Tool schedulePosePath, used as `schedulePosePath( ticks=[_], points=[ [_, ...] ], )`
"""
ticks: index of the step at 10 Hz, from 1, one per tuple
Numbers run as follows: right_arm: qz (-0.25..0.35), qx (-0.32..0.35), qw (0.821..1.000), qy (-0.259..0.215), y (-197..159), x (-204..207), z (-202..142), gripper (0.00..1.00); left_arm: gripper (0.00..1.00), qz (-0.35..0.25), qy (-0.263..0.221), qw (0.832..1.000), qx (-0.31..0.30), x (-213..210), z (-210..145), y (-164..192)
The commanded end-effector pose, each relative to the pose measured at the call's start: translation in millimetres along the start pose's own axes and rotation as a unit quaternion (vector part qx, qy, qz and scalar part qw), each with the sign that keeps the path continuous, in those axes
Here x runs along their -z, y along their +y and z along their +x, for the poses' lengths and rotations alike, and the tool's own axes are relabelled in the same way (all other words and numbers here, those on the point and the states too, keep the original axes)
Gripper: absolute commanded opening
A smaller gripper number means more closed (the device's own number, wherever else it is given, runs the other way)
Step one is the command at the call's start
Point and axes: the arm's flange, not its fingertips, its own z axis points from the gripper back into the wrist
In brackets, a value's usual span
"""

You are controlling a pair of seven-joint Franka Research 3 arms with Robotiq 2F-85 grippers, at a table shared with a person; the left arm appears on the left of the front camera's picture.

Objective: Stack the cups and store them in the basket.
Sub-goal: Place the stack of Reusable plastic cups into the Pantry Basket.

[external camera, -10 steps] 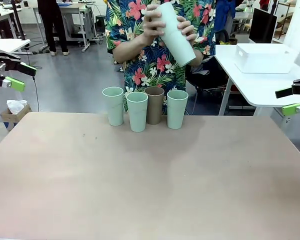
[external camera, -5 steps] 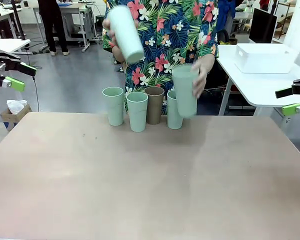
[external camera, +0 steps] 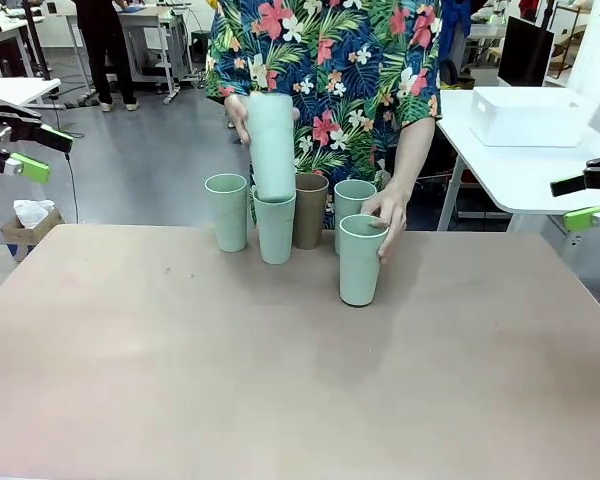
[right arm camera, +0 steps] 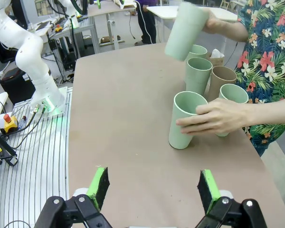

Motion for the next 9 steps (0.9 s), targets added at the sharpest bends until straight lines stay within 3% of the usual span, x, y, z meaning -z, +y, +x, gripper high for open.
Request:
schedulePosePath(
  ticks=[1, 9],
  points=[
    [-0.001, 0.007, 1.0, -0.011, -0.5, -0.2, 3.9, 1.0, 1.0, 0.002, 0.001, 1.0, -0.005, -0.2, 1.8, 1.0],
    [-0.001, 0.007, 1.0, -0.011, -0.5, -0.2, 3.9, 1.0, 1.0, 0.002, 0.001, 1.0, -0.005, -0.2, 1.8, 1.0]
  ],
)
